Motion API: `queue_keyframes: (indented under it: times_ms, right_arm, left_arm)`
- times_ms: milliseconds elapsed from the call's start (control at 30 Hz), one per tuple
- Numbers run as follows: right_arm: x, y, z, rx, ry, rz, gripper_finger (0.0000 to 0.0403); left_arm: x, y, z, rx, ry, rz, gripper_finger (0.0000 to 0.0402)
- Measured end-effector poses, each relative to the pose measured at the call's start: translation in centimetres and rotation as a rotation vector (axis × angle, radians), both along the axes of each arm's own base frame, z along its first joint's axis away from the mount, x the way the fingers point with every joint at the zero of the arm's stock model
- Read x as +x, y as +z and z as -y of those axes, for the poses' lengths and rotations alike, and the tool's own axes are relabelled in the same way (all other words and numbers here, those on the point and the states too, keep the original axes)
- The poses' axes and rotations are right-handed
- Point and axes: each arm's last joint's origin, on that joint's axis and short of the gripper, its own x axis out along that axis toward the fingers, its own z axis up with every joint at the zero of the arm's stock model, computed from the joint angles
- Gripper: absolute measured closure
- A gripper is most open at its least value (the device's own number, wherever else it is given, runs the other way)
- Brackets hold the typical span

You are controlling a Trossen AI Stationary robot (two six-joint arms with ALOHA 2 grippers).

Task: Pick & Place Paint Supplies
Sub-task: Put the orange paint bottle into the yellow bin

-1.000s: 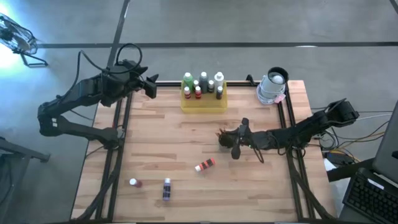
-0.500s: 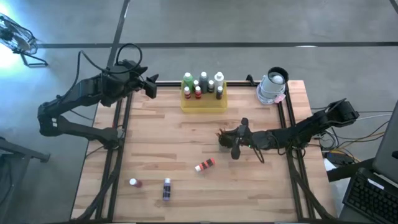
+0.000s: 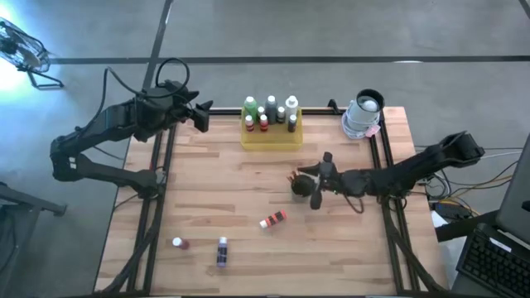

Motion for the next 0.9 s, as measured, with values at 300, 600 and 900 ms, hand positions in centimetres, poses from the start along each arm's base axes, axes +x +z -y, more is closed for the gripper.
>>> queue_keyframes:
  times_ms: [300, 600, 900]
  right_arm:
    - [1.1, 10.7, -0.5, -0.244, 0.087, 0.164, 0.0223]
    - [3.9, 19.1, -1.3, -0.362, 0.254, -0.361, 0.024]
    - [8.3, 21.4, -2.4, -0.34, 0.404, -0.641, 0.0239]
  left_arm:
    - [0.0, 0.0, 0.0, -0.002, -0.005, 0.0, 0.0128]
    - [0.1, 0.0, 0.1, -0.038, -0.024, 0.031, 0.0128]
    - [0.1, -0.1, 0.1, -0.048, -0.049, 0.032, 0.0128]
